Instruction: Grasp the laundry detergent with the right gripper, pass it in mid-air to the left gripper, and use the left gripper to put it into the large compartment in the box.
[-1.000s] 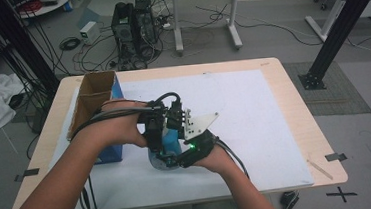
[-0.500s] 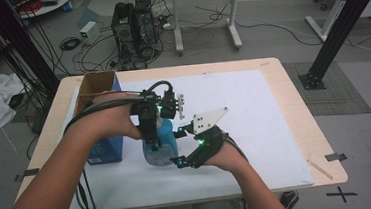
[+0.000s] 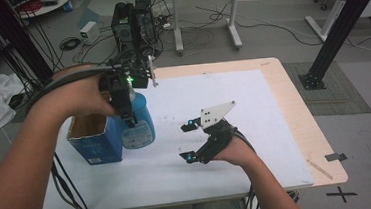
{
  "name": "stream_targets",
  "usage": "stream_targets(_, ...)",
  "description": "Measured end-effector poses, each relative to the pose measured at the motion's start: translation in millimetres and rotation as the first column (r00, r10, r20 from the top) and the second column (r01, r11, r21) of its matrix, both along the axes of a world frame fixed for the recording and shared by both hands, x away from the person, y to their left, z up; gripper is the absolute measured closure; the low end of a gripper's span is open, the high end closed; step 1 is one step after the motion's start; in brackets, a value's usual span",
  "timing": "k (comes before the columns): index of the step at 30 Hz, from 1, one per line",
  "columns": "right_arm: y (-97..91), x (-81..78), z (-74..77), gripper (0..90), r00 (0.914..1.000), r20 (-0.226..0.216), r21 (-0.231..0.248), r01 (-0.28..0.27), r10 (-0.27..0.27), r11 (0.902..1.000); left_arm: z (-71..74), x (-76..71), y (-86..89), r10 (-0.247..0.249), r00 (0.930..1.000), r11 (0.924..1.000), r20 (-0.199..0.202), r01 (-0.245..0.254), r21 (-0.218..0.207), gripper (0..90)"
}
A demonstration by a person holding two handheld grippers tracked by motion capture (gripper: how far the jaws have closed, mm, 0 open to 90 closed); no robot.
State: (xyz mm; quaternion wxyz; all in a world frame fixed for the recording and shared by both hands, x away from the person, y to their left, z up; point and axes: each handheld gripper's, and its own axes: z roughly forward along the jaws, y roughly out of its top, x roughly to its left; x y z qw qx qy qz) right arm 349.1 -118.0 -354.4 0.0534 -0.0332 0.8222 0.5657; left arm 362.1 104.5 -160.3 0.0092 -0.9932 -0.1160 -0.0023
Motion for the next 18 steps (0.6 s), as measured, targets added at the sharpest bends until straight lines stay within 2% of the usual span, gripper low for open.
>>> stream_targets(2, -1.0, -0.2, 1.9, 13.2, 0.9999, -0.008, 0.001, 0.006, -0.006, 1.0, 8.4, 3.1, 7.4, 0.041, 0.9992, 0.9992, 0.005, -0.041, -0.004, 39.2)
stream_targets(4, -1.8, 1.8, 2.8, 13.2, 1.0, 0.006, 0.0, 0.007, -0.007, 1.0, 15.8, 6.3, 14.6, 0.078, 0.9969, 0.997, 0.01, -0.078, -0.004, 39.2)
stream_targets(5, -2.3, 1.7, 3.1, 13.1, 0.9999, -0.007, 0.004, 0.016, -0.016, 0.9999, 19.5, 8.0, 18.3, 0.109, 0.994, 0.994, 0.009, -0.109, -0.002, 39.1)
stream_targets(7, -3.8, 3.2, 3.9, 13.2, 1.0, 0.001, 0.002, 0.009, -0.009, 1.0, 25.7, 12.2, 25.9, 0.155, 0.9879, 0.988, 0.01, -0.155, -0.002, 39.1)
stream_targets(9, -4.6, 2.9, 4.4, 13.2, 0.9998, -0.004, 0.005, 0.018, -0.018, 0.9998, 31.2, 15.9, 34.2, 0.208, 0.9781, 0.9781, 0.01, -0.208, -0.013, 39.1)
stream_targets(11, -6.2, 3.1, 5.5, 13.2, 0.9998, -0.004, -0.002, 0.017, -0.017, 0.9998, 36.1, 19.6, 43.3, 0.258, 0.9662, 0.9658, 0.011, -0.257, -0.032, 39.1)
stream_targets(12, -6.6, 2.9, 5.5, 13.2, 0.9997, -0.007, 0.003, 0.022, -0.022, 0.9998, 38.2, 21.5, 49.4, 0.314, 0.9496, 0.9479, -0.005, -0.313, -0.057, 39.1)
stream_targets(14, -7.1, 3.6, 5.7, 13.2, 0.9997, -0.005, 0.002, 0.023, -0.023, 0.9997, 41.7, 25.0, 58.2, 0.361, 0.9326, 0.9297, -0.015, -0.361, -0.074, 39.1)
stream_targets(15, -7.7, 4.1, 6.0, 13.2, 0.9996, -0.004, -0.004, 0.026, -0.026, 0.9996, 45.1, 27.4, 62.5, 0.377, 0.926, 0.9241, -0.027, -0.377, -0.059, 39.1)
stream_targets(16, -7.5, 4.7, 5.9, 13.2, 0.9998, 0.001, -0.003, 0.019, -0.019, 0.9998, 45.0, 27.5, 67.3, 0.411, 0.9115, 0.9077, -0.014, -0.411, -0.086, 39.1)
stream_targets(17, -7.6, 4.7, 5.8, 13.2, 0.9998, 0.0, -0.004, 0.02, -0.02, 0.9998, 47.1, 29.5, 71.3, 0.42, 0.9073, 0.9045, -0.015, -0.42, -0.072, 39.1)
stream_targets(18, -7.7, 4.7, 5.8, 13.2, 0.9998, -0.001, -0.005, 0.018, -0.018, 0.9998, 48.2, 30.5, 75.0, 0.448, 0.894, 0.8912, -0.016, -0.448, -0.073, 39.0)
